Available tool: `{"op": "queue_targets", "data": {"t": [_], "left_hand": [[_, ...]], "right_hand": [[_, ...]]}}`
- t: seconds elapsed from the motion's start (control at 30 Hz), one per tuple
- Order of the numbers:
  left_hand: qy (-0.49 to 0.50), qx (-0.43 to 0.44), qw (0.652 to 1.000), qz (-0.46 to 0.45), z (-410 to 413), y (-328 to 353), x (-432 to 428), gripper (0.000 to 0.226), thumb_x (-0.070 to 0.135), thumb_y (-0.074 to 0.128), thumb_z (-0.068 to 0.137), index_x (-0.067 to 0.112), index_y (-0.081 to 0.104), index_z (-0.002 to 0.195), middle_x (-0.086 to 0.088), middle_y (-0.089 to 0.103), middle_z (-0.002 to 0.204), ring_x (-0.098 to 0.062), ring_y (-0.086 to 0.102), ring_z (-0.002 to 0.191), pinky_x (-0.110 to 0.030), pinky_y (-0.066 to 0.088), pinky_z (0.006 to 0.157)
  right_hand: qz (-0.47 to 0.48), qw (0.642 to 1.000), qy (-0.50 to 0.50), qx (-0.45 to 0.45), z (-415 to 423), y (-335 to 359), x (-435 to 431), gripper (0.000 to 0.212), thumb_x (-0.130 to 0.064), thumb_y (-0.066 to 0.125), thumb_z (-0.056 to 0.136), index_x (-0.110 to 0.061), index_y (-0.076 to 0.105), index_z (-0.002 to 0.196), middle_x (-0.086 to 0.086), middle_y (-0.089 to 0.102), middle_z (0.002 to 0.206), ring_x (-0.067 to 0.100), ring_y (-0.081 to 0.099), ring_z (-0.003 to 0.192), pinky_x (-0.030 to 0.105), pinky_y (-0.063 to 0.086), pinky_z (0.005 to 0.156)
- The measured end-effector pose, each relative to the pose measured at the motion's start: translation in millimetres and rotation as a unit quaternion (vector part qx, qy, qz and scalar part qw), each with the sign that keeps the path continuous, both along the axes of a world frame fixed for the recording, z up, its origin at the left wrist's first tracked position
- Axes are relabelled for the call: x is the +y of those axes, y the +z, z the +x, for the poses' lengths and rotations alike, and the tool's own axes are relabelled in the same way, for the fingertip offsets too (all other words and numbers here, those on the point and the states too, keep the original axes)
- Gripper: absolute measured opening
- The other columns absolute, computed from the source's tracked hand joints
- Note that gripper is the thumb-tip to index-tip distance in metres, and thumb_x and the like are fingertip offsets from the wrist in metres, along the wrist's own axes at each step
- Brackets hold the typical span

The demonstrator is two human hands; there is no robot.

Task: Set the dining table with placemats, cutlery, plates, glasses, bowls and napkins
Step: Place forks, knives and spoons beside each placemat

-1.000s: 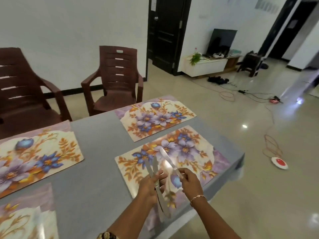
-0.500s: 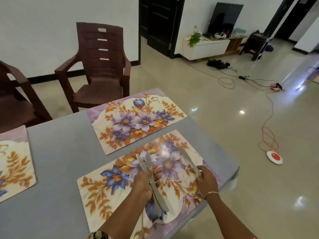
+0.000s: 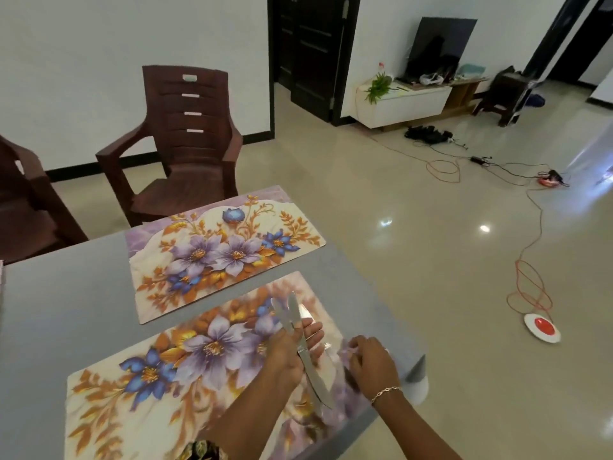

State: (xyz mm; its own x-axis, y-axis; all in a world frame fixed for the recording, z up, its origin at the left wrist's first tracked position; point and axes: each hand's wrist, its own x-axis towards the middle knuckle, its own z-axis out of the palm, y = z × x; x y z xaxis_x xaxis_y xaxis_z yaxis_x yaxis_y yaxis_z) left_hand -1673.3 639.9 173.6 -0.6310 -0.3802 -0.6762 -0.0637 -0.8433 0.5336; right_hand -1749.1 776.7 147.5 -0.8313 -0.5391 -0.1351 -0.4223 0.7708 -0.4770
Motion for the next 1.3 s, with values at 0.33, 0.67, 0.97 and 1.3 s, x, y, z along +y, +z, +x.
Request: {"op": "queue_targets", "data": {"t": [0.33, 0.67, 0.97, 1.3], "left_hand": [[-0.066, 0.02, 0.997, -0.038, -182, 15, 142, 0.023, 0.013, 0.034, 0.102, 0.008, 0.055, 0.093, -0.01, 0.067, 0.09, -0.023, 0.06, 0.087, -0.038, 0.044, 0.074], [-0.018, 0.065, 0.998, 0.002, -315, 16, 166, 0.024, 0.013, 0.036, 0.101, 0.003, 0.057, 0.097, -0.014, 0.065, 0.096, -0.026, 0.06, 0.09, -0.039, 0.048, 0.072], [0.096, 0.077, 0.991, 0.051, -464, -1, 88, 0.026, 0.015, 0.036, 0.101, 0.0, 0.056, 0.103, -0.018, 0.064, 0.101, -0.027, 0.063, 0.087, -0.037, 0.051, 0.07], [0.191, 0.041, 0.981, 0.007, -572, 15, -27, 0.026, 0.016, 0.04, 0.101, 0.0, 0.06, 0.101, -0.017, 0.069, 0.092, -0.028, 0.065, 0.088, -0.041, 0.052, 0.071]], "right_hand": [[-0.134, 0.983, 0.01, -0.124, -156, 51, 129, 0.014, -0.013, 0.056, 0.088, -0.023, 0.06, 0.08, 0.007, 0.066, 0.076, 0.022, 0.058, 0.069, 0.03, 0.048, 0.071], [-0.2, 0.942, 0.002, -0.269, -289, 59, 134, 0.021, -0.011, 0.055, 0.09, -0.019, 0.058, 0.072, -0.002, 0.057, 0.059, -0.001, 0.053, 0.044, 0.018, 0.044, 0.046], [-0.118, 0.948, 0.07, -0.286, -458, 52, 40, 0.027, -0.002, 0.053, 0.087, -0.018, 0.054, 0.066, -0.002, 0.056, 0.058, 0.013, 0.051, 0.054, 0.022, 0.041, 0.053], [-0.15, 0.922, 0.126, -0.334, -614, 56, -89, 0.015, 0.0, 0.051, 0.091, -0.007, 0.056, 0.079, 0.007, 0.062, 0.063, 0.017, 0.055, 0.054, 0.026, 0.049, 0.057]]}}
